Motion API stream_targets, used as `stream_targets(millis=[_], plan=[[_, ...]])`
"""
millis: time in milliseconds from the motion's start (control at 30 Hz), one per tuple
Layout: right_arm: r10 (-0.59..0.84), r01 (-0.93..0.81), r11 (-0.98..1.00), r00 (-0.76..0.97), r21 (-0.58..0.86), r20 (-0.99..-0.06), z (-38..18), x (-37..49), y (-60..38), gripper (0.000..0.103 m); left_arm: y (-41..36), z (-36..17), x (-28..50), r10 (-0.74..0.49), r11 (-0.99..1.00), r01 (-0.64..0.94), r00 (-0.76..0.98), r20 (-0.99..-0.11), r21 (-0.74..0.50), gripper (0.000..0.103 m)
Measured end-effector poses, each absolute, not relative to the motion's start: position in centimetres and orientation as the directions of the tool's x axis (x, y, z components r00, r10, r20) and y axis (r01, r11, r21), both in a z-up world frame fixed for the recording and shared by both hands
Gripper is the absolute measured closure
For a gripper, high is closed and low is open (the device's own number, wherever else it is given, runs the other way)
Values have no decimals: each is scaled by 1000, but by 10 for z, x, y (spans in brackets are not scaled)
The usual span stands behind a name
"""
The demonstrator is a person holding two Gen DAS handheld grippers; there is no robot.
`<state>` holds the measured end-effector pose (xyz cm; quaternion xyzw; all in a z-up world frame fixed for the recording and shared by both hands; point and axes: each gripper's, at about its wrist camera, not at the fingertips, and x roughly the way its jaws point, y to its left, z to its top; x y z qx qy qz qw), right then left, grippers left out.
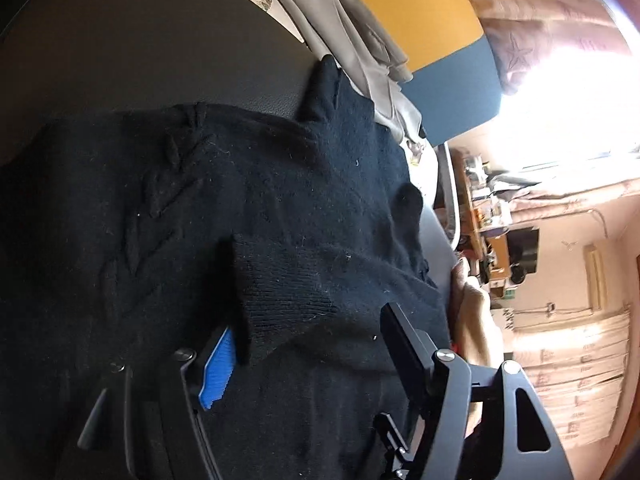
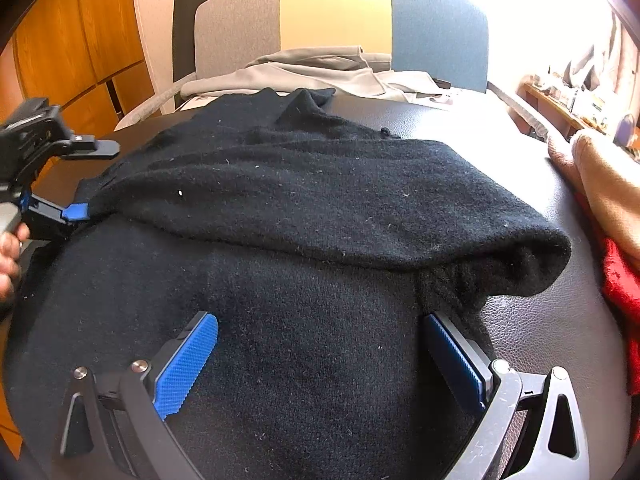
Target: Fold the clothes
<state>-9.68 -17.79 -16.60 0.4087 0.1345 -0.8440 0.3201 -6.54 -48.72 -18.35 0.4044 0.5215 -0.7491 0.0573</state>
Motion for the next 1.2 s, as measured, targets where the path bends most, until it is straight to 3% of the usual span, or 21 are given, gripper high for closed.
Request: stream_targets(millis=[100, 167, 233, 300, 533, 767, 933, 1000, 1100, 1200], plan=[[-432, 651, -758, -461, 35, -775, -166, -96, -178, 0, -484, -182, -68, 325, -463, 513, -660, -677, -722, 35], [-434, 652, -757, -460, 37, -774, -166, -97, -178, 0, -482, -181, -69, 312, -473, 517, -660, -684, -714, 44], [-436, 653, -756, -460, 38, -774, -166, -97, -177, 0, -481, -182, -72, 303, -468, 525, -661, -687, -711, 85], [-438, 654, -756, -459, 40, -773, -166, -98, -177, 0, -482, -186, -71, 308, -452, 528, -664, -681, -719, 97], [-440, 653, -756, -458, 43, -772, -167, -98, -177, 0, -485, -161, -68, 262, -490, 475, -719, -643, -731, 99], [-445, 657, -752, -455, 46, -771, -166, -98, -177, 0, -515, -62, -53, 185, -576, 290, -865, -467, -765, 100], [-465, 658, -749, -444, 73, -766, -166, -99, -174, 0, -538, -45, -30, 150, -598, 287, -877, -456, -748, 100], [-479, 658, -748, -439, 91, -760, -165, -100, -171, 0, -544, -61, -24, 150, -591, 329, -853, -501, -737, 100], [-484, 659, -746, -435, 98, -759, -165, -101, -171, 0, -544, -98, -22, 218, -544, 369, -805, -551, -754, 76], [-473, 660, -747, -441, 81, -763, -165, -100, -173, 0, -538, -147, -24, 338, -442, 416, -743, -577, -795, 71]])
